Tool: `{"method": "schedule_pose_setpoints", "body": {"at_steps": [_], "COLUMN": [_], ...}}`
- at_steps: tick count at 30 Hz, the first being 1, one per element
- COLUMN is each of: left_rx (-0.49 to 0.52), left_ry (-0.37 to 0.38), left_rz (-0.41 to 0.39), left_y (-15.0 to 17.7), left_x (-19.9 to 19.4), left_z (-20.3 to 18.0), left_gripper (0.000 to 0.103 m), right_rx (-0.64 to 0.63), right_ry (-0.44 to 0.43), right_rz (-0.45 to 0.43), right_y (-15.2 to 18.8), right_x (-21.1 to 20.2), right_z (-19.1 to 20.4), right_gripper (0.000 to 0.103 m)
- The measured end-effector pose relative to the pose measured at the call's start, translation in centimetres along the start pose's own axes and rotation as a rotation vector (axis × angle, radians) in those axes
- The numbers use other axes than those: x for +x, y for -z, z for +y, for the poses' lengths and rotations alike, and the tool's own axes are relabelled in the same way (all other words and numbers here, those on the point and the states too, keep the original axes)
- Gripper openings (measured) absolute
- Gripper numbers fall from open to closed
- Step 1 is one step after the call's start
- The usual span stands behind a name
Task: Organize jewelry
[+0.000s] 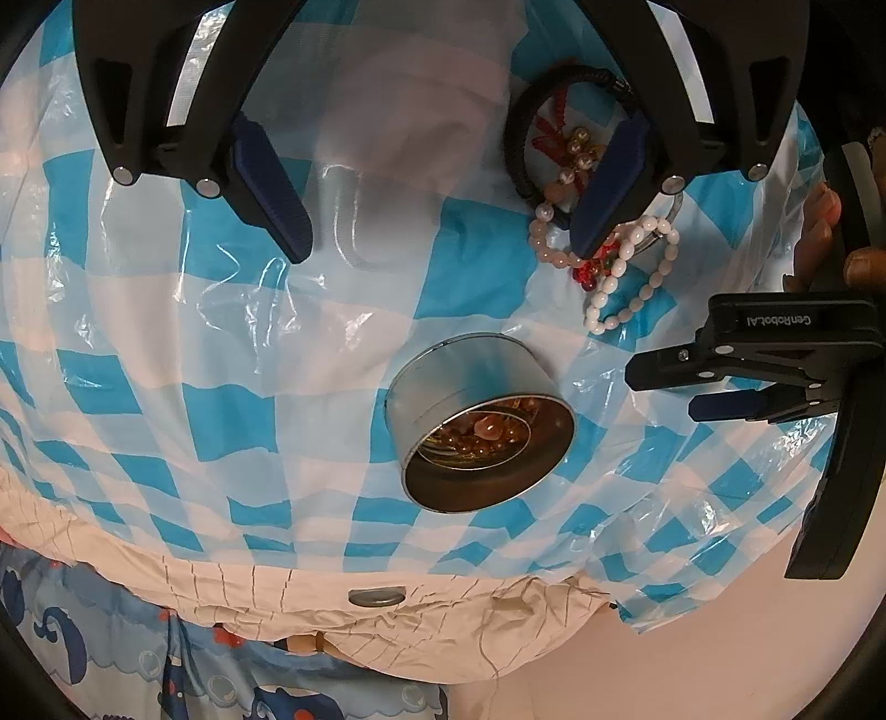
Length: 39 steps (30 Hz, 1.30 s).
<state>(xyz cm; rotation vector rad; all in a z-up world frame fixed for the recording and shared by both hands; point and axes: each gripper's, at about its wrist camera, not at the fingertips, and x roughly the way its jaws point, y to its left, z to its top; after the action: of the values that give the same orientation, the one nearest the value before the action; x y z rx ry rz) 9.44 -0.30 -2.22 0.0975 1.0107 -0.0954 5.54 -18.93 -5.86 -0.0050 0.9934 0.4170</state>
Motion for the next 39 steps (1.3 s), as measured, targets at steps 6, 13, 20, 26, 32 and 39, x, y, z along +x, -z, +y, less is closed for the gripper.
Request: {"method": "schedule_pose_setpoints", "body": {"at_steps": [6,13,20,26,32,39], "left_rx": [0.021,0.03,0.041,0.053,0.059,0.063], "left_ry": [-0.021,-0.029,-0.036,-0.045,-0.048,-0.05], "left_rz": [-0.004,-0.005,-0.007,-0.009,-0.01,-0.01], "left_y": [0.1,0.1,0.0,0.0,0.0,-0.1], "left_x": [0.0,0.0,0.0,-0.1,-0.1,0.0], "left_z": [-0.5,-0.6,-0.9,-1.2,-1.4,-1.5], "left_gripper": [0.087,0.087,0.088,0.088,0.088,0.089], "right_rx": [-0.015,-0.015,-0.018,-0.019,-0.021,-0.022], "right_ry": [-0.001,-0.002,-0.001,-0.001,-0.001,0.0], "right_rz": [-0.002,-0.001,-0.002,-0.002,-0.001,-0.002], "right_y": [0.0,0.1,0.1,0.0,0.0,0.1], "right_x": [0.0,0.0,0.0,0.0,0.0,0.0], "right_z": [0.3,0.3,0.3,0.4,0.4,0.5], "right_gripper": [0.09,0.091,0.091,0.091,0.091,0.091]}}
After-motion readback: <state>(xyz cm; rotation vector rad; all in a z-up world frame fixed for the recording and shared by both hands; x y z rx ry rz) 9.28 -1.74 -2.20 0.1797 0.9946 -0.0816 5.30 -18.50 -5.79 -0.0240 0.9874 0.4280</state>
